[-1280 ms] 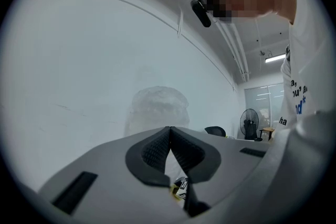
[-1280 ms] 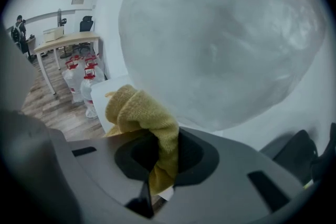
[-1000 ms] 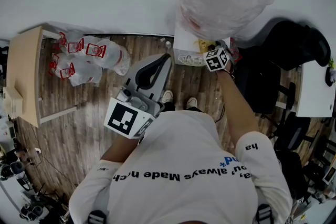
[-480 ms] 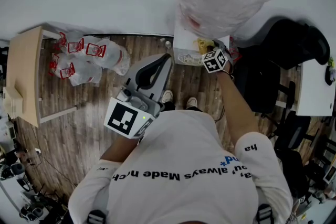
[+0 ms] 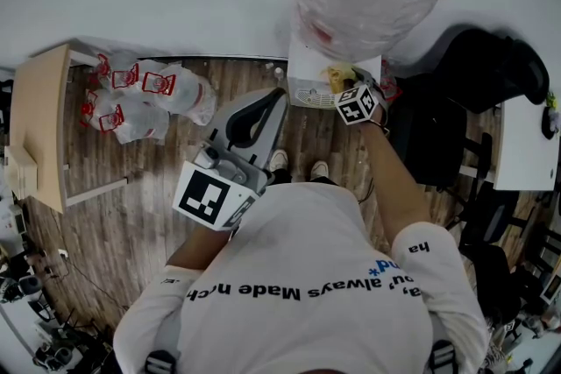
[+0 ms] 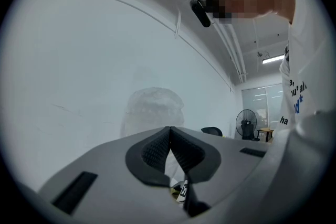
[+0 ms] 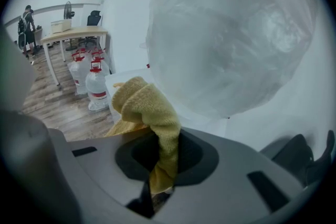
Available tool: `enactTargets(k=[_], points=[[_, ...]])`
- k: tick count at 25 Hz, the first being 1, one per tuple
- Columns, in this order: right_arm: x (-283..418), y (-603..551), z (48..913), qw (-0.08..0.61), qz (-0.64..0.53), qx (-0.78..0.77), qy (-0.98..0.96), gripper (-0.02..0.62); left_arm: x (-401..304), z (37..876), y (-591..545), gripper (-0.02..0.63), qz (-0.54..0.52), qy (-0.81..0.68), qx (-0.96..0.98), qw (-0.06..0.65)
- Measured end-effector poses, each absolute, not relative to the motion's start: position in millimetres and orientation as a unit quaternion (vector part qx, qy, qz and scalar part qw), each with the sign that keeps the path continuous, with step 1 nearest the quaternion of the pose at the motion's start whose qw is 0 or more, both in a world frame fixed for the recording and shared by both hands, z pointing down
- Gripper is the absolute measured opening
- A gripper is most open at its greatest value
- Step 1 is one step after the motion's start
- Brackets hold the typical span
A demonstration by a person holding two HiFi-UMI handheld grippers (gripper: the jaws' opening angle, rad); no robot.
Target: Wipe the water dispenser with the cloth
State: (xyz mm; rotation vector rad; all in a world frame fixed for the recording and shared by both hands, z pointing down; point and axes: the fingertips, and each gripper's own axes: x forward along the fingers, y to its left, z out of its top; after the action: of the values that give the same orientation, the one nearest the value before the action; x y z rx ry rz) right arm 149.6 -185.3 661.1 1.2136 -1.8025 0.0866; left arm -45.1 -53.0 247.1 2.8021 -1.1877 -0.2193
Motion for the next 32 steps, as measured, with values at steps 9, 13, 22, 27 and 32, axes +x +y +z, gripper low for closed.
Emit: enactTargets(k=[9, 13, 22, 27, 32], points=[[149.0, -174.2, 663.6, 0.464, 0.038, 0.495, -0.733, 0.052, -43.0, 247.7, -50.6, 0.018, -0.073, -0.386, 0.918, 0.045], [149.0, -169.2, 663.7, 0.466, 0.034, 0.494, -0.734, 0.052, -42.9, 246.2, -49.8, 0.018, -0.076, -0.388, 0.918, 0.044], [148.6, -168.3, 663.6, 0.468, 0.038, 0.486, -0.737, 0.058, -43.7, 247.5, -51.7, 0.018, -0.074, -0.389, 0.917, 0.045], [159.9, -172.7, 648.8, 0.445, 0.032, 0.506, -0.738, 0.063, -42.9, 247.7, -53.0, 0.018, -0.074, -0.388, 0.918, 0.045], [191.8, -189.5, 631.4, 0.425, 0.044, 0.541, -0.724, 0.063, -38.5, 249.2, -57.0, 0.018, -0.073, -0.385, 0.919, 0.048]])
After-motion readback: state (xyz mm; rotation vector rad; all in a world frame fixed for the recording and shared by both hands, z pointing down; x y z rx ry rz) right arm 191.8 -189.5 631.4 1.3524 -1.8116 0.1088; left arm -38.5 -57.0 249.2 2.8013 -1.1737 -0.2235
